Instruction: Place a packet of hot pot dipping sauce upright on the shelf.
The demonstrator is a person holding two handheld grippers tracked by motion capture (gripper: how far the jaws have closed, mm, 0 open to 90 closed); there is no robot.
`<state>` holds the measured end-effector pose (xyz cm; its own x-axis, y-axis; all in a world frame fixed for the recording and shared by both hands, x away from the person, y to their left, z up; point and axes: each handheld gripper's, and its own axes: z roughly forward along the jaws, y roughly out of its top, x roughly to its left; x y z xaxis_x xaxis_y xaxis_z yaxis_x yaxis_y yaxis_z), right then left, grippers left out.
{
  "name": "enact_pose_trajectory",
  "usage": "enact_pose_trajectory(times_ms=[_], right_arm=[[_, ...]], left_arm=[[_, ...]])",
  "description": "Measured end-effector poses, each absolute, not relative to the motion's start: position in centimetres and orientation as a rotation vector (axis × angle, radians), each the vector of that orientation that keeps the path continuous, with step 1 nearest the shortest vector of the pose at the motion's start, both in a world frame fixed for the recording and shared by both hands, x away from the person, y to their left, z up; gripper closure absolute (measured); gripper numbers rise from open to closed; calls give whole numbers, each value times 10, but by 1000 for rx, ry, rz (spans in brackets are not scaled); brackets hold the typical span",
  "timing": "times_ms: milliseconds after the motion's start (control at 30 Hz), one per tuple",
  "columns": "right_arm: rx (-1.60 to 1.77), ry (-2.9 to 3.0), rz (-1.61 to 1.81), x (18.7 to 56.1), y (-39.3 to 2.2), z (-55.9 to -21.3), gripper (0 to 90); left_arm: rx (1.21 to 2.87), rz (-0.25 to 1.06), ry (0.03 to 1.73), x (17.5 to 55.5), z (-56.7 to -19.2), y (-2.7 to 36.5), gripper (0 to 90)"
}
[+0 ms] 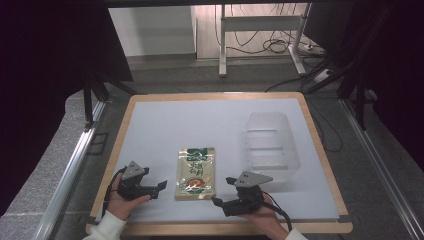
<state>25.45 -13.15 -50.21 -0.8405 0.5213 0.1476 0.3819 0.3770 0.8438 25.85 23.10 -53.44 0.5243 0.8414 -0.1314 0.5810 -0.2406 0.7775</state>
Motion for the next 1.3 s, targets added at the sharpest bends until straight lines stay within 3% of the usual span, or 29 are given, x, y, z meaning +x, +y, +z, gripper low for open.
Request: enact_pose_trajectory(times_ms=[633, 1300], right_arm=[[740, 2502, 1425, 252, -133, -499, 174], [631, 2544, 1346, 263, -125, -459, 164]], left_arm=[[1957, 426, 1198, 261, -536, 230, 135], [1947, 428, 1201, 261, -536, 232, 129]])
